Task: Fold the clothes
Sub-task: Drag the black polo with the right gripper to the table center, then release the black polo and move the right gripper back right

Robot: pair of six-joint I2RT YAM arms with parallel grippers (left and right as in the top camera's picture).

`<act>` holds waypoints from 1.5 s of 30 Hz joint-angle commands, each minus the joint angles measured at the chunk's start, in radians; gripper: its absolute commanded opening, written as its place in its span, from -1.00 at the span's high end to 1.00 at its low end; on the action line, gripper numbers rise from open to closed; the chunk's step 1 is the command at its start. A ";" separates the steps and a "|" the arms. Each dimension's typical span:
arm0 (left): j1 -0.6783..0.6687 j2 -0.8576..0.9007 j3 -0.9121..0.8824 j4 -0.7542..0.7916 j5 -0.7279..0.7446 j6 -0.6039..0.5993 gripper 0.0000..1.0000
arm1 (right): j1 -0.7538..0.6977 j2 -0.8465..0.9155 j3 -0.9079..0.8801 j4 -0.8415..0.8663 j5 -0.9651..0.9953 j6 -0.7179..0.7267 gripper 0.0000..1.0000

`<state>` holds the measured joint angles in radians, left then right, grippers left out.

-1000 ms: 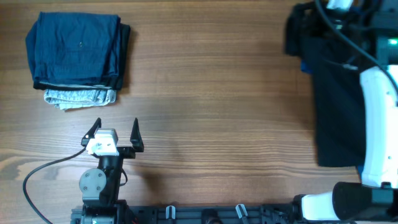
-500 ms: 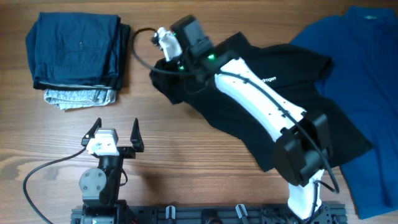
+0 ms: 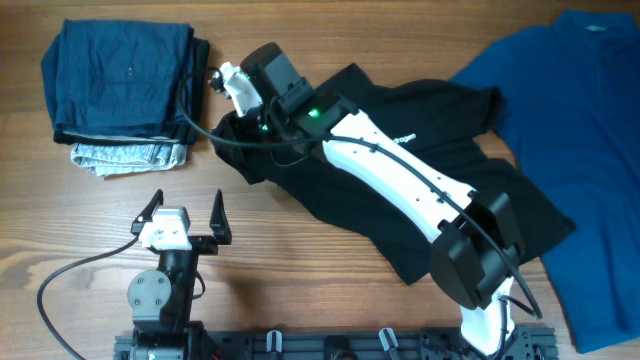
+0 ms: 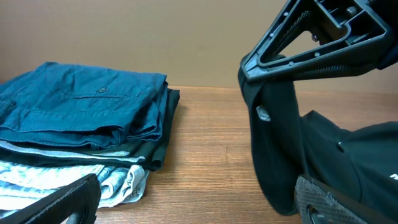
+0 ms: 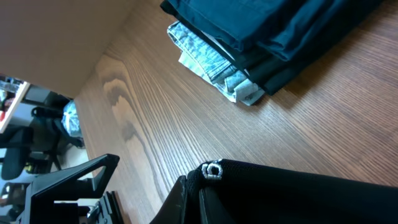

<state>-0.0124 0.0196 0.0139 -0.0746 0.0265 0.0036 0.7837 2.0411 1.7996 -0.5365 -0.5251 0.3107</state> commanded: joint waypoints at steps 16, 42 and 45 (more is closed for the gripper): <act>-0.005 -0.001 -0.008 0.000 -0.006 0.019 -0.99 | -0.313 -0.243 0.020 -0.095 -0.112 -0.001 -0.70; -0.005 -0.001 -0.008 0.000 -0.006 0.019 -1.00 | -1.001 0.146 0.005 -0.351 0.440 -0.180 0.91; -0.005 -0.001 -0.008 0.000 -0.006 0.019 -1.00 | -1.024 0.177 0.005 -0.338 0.393 -0.177 0.91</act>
<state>-0.0124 0.0204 0.0139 -0.0742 0.0269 0.0036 -0.2241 2.1880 1.8069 -0.8841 -0.0685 0.1497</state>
